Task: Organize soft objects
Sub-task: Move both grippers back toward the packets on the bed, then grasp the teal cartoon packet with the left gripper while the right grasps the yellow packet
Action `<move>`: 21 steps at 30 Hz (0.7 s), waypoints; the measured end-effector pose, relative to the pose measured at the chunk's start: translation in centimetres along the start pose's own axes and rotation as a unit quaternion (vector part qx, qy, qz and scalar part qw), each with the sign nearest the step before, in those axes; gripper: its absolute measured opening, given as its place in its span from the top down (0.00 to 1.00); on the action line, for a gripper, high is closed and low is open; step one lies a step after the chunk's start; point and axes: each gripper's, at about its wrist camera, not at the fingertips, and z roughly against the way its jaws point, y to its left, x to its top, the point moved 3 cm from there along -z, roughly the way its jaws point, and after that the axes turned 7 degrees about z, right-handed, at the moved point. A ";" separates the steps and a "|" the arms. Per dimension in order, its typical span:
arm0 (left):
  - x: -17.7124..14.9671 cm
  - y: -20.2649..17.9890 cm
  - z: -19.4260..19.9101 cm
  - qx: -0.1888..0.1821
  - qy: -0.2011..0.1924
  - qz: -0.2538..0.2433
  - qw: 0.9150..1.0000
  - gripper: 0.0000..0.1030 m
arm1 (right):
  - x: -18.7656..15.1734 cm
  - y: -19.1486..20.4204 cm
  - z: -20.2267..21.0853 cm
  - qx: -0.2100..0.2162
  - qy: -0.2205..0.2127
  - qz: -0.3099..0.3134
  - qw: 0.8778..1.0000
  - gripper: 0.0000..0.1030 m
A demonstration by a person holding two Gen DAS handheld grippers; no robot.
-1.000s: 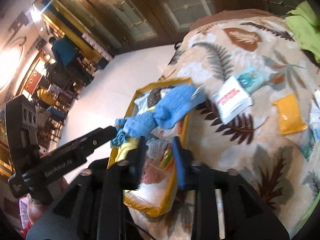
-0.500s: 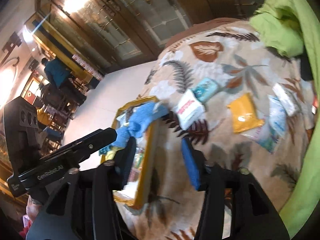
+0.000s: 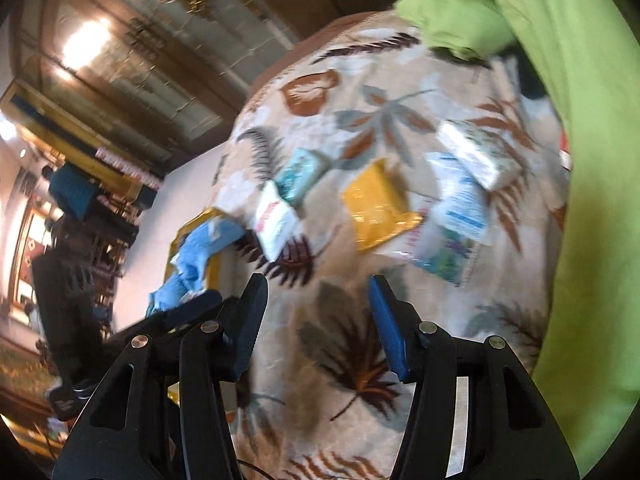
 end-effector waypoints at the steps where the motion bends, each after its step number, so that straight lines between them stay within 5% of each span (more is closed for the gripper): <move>1: 0.0 0.4 -0.4 0.005 0.004 0.002 1.000 0.44 | 0.1 -0.4 0.0 -0.006 0.000 -0.005 1.000 0.49; 10: 3.2 2.1 -1.5 0.006 0.004 0.022 1.000 0.44 | 1.7 -2.4 -1.4 -0.020 0.000 -0.030 0.999 0.49; 13: 6.3 0.7 -1.7 -0.009 -0.005 -0.011 1.000 0.43 | 2.5 -2.3 -2.2 -0.019 0.002 -0.030 0.999 0.49; 21: 11.5 -1.9 -5.4 -0.042 0.047 -0.089 0.994 0.41 | 5.1 -2.6 -4.9 -0.019 0.011 -0.039 0.999 0.49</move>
